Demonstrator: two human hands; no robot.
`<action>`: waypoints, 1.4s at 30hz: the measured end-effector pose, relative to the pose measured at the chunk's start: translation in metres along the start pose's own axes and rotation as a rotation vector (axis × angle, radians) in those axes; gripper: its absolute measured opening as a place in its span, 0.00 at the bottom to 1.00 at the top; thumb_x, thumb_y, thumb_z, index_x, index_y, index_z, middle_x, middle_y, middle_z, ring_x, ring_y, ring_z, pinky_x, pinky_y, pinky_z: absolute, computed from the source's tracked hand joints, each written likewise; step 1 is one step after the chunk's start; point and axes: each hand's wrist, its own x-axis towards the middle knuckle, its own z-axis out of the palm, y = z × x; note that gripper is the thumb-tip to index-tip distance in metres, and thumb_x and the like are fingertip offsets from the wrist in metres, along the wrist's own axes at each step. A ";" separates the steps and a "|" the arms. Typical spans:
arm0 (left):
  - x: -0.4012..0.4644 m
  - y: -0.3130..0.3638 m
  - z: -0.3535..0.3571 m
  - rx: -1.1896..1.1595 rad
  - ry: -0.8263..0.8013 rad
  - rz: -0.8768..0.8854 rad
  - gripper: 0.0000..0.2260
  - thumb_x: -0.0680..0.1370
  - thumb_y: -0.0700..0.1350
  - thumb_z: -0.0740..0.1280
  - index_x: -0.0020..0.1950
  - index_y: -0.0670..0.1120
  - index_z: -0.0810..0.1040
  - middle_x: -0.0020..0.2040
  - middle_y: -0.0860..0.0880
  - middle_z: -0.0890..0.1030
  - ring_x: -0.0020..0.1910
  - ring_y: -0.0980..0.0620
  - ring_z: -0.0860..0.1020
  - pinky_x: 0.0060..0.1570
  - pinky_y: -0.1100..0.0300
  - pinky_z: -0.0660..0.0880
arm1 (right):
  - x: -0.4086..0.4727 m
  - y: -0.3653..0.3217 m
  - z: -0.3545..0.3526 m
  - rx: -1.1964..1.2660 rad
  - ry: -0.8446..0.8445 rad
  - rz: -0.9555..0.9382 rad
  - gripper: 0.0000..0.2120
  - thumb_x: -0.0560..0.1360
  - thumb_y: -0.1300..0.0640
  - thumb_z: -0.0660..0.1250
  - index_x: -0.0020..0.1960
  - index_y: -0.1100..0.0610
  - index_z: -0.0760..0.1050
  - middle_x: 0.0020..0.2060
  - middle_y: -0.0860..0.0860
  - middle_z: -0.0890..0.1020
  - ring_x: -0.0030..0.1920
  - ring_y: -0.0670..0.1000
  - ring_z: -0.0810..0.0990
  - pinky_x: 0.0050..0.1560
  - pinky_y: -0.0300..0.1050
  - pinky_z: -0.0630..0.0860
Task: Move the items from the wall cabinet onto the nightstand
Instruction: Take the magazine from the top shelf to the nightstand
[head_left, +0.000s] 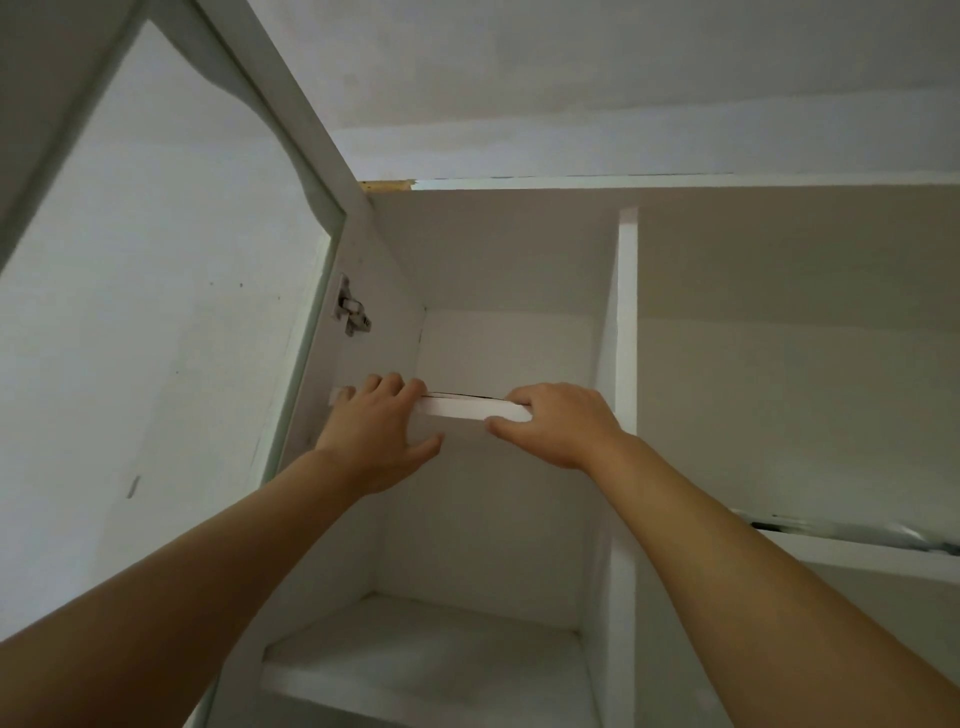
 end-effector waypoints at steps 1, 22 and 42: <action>-0.002 0.001 -0.003 -0.001 0.007 -0.005 0.34 0.71 0.71 0.50 0.69 0.53 0.69 0.61 0.50 0.74 0.62 0.46 0.71 0.63 0.43 0.70 | -0.001 -0.001 -0.001 0.029 0.007 0.016 0.23 0.73 0.29 0.58 0.52 0.43 0.81 0.41 0.42 0.83 0.43 0.48 0.80 0.45 0.47 0.74; -0.013 0.017 -0.066 -0.139 0.098 -0.130 0.19 0.82 0.62 0.53 0.48 0.53 0.78 0.44 0.53 0.73 0.49 0.50 0.72 0.48 0.52 0.73 | -0.012 -0.015 -0.036 0.262 -0.054 0.084 0.17 0.74 0.35 0.66 0.50 0.48 0.77 0.50 0.45 0.74 0.53 0.48 0.75 0.57 0.52 0.77; -0.047 0.012 -0.024 -0.223 0.050 -0.231 0.24 0.81 0.64 0.58 0.75 0.57 0.65 0.67 0.51 0.71 0.58 0.52 0.75 0.50 0.57 0.83 | -0.030 -0.007 -0.013 0.050 0.059 0.116 0.28 0.76 0.29 0.61 0.68 0.45 0.69 0.60 0.45 0.74 0.60 0.49 0.73 0.64 0.53 0.72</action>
